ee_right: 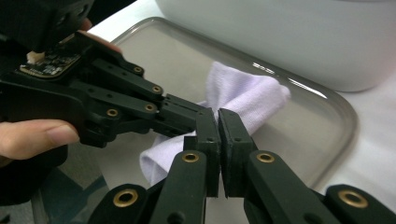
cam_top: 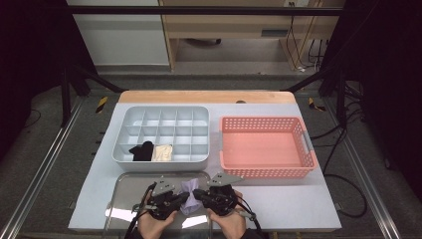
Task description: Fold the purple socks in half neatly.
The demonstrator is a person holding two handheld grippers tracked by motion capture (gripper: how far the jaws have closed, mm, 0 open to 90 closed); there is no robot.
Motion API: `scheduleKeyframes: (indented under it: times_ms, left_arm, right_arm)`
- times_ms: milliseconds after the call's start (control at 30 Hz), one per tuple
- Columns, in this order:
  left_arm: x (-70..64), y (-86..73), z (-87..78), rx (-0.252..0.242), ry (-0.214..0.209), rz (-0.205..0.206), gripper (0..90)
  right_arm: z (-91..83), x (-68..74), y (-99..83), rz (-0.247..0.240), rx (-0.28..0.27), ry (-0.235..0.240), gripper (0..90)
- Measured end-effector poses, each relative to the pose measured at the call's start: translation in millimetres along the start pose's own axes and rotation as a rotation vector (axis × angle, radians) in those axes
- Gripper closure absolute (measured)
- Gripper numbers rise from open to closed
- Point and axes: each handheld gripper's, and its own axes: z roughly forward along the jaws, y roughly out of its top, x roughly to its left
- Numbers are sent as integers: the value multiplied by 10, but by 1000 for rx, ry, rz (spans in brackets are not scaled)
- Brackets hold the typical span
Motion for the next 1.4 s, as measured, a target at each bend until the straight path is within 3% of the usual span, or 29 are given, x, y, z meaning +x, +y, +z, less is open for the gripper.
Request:
scheduleKeyframes:
  times_ms: [200, 267, 367, 433, 500, 567, 700, 867, 1167, 1333, 1400]
  left_arm:
    - [55, 5, -35, -17, -50, -46, 871]
    - [72, 23, -105, -47, -67, -62, 847]
    - [102, 71, -292, -101, -33, -28, 820]
    - [148, 44, -412, -114, -5, -37, 805]
    - [235, -19, -483, -104, 27, -51, 794]
    - [310, -95, -474, -59, 44, -68, 781]
    - [385, -223, -341, 22, 21, -109, 801]
    - [321, -220, -302, 13, 12, -83, 832]
    - [276, -228, -285, 16, 19, -54, 850]
    - [299, -225, -289, 18, 14, -69, 841]
    - [348, -207, -317, -2, 10, -84, 817]
  right_arm:
    - [6, 6, -5, -5, 11, 4, 882]
    - [2, 10, -3, -9, 12, -2, 882]
    - [5, 13, -6, -12, 18, -5, 882]
    - [13, 21, -9, -16, 22, -9, 882]
    - [19, 27, -13, -21, 26, -10, 882]
    - [24, 36, -12, -23, 30, -9, 882]
    - [29, 52, -6, -34, 37, -6, 882]
    - [46, 90, 33, -60, 41, -3, 880]
    - [201, 237, 134, -107, 60, 49, 875]
    - [319, 295, 139, -125, 84, 59, 872]
    - [349, 299, 117, -122, 92, 61, 872]
